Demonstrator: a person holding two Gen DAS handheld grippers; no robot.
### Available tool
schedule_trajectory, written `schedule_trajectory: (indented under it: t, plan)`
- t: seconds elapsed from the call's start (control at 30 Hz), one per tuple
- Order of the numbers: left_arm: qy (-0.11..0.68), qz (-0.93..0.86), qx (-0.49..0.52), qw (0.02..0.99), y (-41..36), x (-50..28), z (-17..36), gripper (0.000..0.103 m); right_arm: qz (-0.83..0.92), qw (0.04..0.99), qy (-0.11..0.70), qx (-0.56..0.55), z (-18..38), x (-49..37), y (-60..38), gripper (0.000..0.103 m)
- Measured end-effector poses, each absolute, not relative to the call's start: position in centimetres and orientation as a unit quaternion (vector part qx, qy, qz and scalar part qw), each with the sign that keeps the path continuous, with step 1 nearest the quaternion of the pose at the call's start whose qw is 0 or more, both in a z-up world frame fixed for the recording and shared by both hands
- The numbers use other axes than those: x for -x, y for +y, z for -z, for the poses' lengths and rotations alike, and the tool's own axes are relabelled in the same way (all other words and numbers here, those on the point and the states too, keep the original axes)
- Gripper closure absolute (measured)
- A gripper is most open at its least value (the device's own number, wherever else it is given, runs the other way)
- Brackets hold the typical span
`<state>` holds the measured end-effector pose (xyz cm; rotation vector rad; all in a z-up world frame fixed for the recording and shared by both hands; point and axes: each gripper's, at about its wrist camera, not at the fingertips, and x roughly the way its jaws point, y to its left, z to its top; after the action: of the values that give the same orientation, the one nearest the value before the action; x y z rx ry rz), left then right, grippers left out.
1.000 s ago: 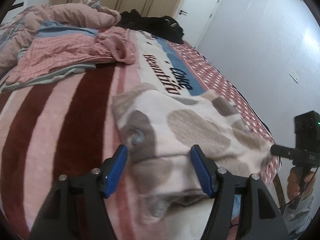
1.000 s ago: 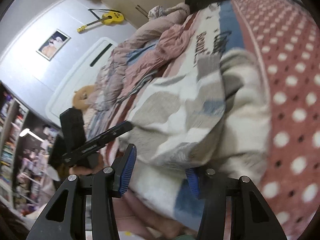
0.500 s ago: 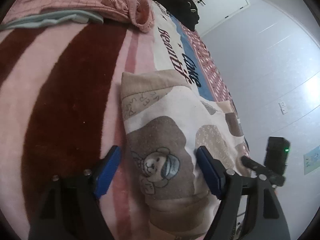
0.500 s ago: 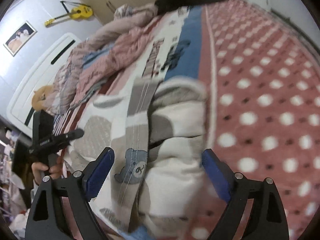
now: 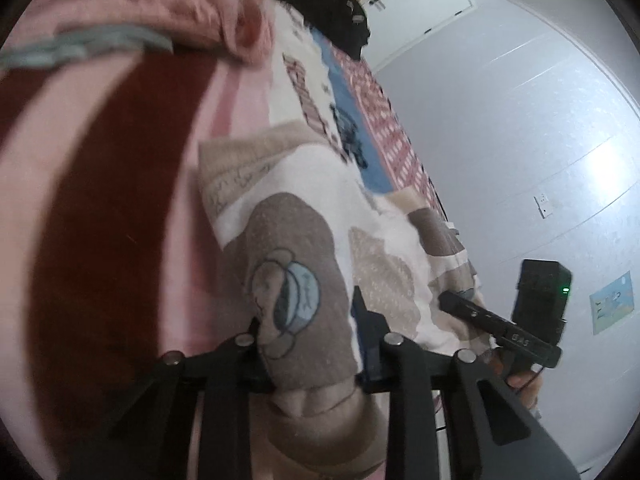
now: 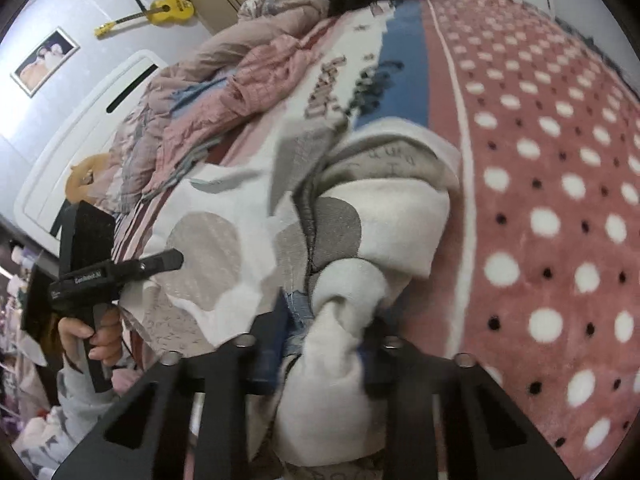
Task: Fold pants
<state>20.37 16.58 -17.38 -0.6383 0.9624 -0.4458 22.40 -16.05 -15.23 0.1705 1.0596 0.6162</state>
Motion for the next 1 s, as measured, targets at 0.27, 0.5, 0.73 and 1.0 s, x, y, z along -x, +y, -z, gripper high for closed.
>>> schedule_trajectory:
  t: [0.27,0.5,0.73,1.0]
  plan:
    - [0.41,0.102,0.274,0.864,30.3,-18.7,10.5,0.08,-0.376,0.812,0.443,-0.058,10.3,-21.1,-4.1,0.09]
    - [0.413,0.004,0.256,0.874,40.5,-16.8,10.4,0.08,-0.439,0.79,0.427,-0.041,11.3,-21.0,9.7,0.09]
    - [0.414,-0.059,0.283,0.863,47.2,-16.1,13.4,0.08,-0.457,0.774,0.438,-0.01,14.8,-21.1,17.8,0.09]
    - [0.447,-0.085,0.294,0.841,48.6,-15.8,19.0,0.065,-0.449,0.757,0.475,0.001,19.6,-21.0,19.6,0.09]
